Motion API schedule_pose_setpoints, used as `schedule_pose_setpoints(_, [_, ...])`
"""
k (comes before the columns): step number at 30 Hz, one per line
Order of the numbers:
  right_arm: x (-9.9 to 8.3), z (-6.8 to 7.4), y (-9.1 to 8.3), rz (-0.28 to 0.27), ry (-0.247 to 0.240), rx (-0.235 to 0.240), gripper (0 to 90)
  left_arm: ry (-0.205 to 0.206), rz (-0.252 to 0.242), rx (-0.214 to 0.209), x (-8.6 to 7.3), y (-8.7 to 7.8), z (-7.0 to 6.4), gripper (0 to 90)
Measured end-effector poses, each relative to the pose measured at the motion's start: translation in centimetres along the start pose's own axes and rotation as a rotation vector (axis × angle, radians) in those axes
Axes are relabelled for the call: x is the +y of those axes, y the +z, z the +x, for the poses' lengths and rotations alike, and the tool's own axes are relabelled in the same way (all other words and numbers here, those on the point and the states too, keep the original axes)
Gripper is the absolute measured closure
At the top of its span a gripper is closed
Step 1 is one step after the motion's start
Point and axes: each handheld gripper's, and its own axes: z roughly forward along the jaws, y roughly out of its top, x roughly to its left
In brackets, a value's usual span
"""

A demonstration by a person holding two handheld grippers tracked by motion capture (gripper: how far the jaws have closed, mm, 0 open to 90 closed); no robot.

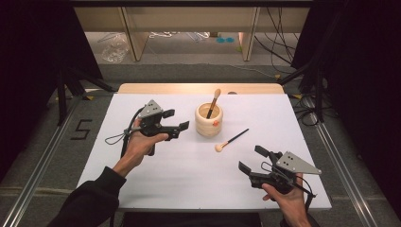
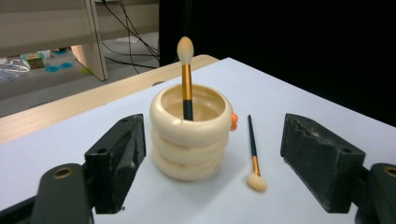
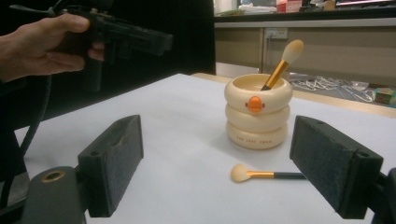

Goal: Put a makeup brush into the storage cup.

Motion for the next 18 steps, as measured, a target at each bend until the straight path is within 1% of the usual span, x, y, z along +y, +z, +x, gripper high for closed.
schedule_pose_setpoints(1, [0.0,0.0,0.0,0.004,-0.002,-0.001,18.5,0.008,0.0,0.002,-0.2,-0.3,-0.1,22.2])
schedule_pose_setpoints(2, [0.0,0.0,-0.1,0.02,-0.004,-0.003,18.4,0.012,0.002,0.003,-0.4,-0.6,-0.2,22.2])
schedule_pose_setpoints(3, [0.1,0.0,-0.1,0.029,-0.003,-0.004,18.5,0.008,0.002,0.001,-0.6,-0.9,-0.4,22.1])
schedule_pose_setpoints(4, [0.1,0.0,-0.2,0.029,-0.004,-0.006,18.5,0.013,0.0,0.005,-0.7,-1.2,-0.4,22.0])
schedule_pose_setpoints(5, [0.1,0.0,-0.1,0.019,-0.001,0.001,18.4,0.011,0.002,0.005,-0.9,-1.5,-0.6,22.0])
schedule_pose_setpoints(6, [0.1,0.0,-0.2,0.03,-0.004,-0.006,18.4,0.022,-0.002,0.006,-1.0,-1.7,-0.6,22.0])
schedule_pose_setpoints(9, [0.1,0.0,-0.1,0.03,-0.004,-0.007,18.4,0.031,-0.008,0.011,-1.4,-2.5,-0.8,22.0])
schedule_pose_setpoints(12, [0.1,0.0,-0.2,0.031,-0.003,-0.007,18.5,0.021,-0.012,0.01,-1.9,-3.1,-1.1,21.9])
schedule_pose_setpoints(13, [0.0,0.0,-0.1,0.012,-0.001,0.007,18.5,0.03,-0.013,0.012,-2.1,-3.2,-1.1,21.6])
schedule_pose_setpoints(14, [0.0,0.1,0.0,-0.004,0.003,0.005,18.4,0.032,-0.007,0.016,-2.3,-3.4,-1.2,21.2])
schedule_pose_setpoints(15, [0.0,0.0,0.0,-0.003,0.001,0.004,18.4,0.035,-0.009,0.012,-2.4,-3.5,-1.2,21.2])
schedule_pose_setpoints(16, [0.0,0.0,0.0,0.003,-0.001,-0.001,18.4,0.022,-0.014,0.008,-2.7,-3.6,-1.2,21.0])
schedule_pose_setpoints(17, [0.1,0.0,-0.1,0.025,-0.003,-0.004,18.4,0.028,-0.004,0.011,-2.8,-3.8,-1.3,20.6])
schedule_pose_setpoints(18, [0.1,0.0,-0.1,0.029,-0.005,-0.005,18.4,0.032,-0.007,0.005,-3.0,-3.9,-1.3,20.2])
